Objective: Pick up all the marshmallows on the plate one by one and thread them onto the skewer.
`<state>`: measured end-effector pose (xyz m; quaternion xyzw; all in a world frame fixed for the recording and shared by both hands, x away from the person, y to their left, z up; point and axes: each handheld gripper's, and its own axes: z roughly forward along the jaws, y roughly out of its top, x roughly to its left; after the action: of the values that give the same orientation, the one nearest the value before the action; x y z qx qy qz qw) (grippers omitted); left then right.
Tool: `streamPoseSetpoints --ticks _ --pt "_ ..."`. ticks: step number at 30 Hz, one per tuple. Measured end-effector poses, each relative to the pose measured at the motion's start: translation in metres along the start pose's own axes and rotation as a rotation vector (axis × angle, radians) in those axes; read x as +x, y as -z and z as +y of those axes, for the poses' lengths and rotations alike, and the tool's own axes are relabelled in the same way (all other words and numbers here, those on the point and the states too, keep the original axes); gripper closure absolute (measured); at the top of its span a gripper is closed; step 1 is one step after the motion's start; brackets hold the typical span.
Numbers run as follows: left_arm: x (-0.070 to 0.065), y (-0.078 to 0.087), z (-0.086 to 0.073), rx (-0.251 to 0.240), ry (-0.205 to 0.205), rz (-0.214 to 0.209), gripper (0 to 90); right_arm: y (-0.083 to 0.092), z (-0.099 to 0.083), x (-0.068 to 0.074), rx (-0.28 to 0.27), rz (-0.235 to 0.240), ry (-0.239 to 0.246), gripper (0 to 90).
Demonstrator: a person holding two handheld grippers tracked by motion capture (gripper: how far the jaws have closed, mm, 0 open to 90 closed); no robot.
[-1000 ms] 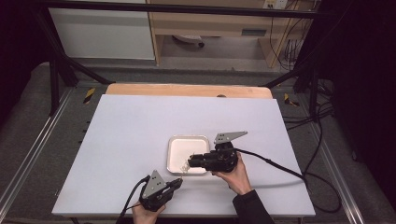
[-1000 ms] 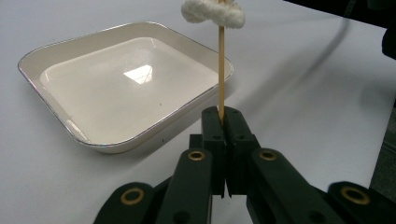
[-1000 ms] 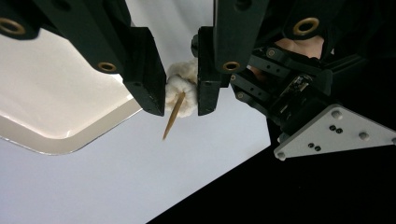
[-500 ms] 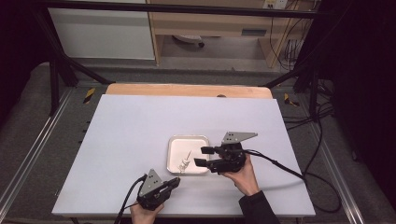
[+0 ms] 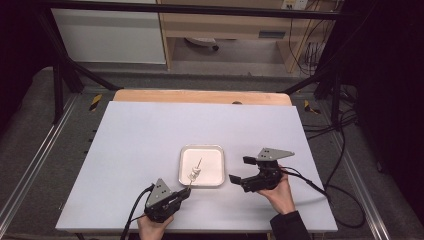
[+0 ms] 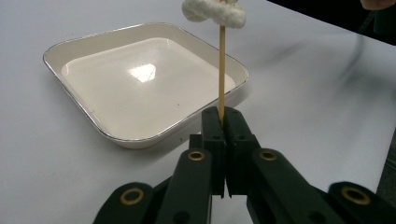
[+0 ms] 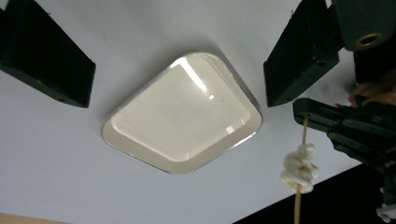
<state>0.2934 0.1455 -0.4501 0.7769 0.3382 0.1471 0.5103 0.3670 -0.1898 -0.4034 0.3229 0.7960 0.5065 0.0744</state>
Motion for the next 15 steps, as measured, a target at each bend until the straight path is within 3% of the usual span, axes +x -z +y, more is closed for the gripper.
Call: streamPoseSetpoints --ticks 6,15 --pt "0.002 0.002 0.006 0.0 -0.006 0.002 88.3 0.009 -0.016 -0.012 0.033 -0.027 -0.045 4.8" --pt "0.009 0.002 0.016 0.027 -0.013 0.003 88.2 0.02 -0.04 -0.025 0.103 -0.078 -0.054 0.8"
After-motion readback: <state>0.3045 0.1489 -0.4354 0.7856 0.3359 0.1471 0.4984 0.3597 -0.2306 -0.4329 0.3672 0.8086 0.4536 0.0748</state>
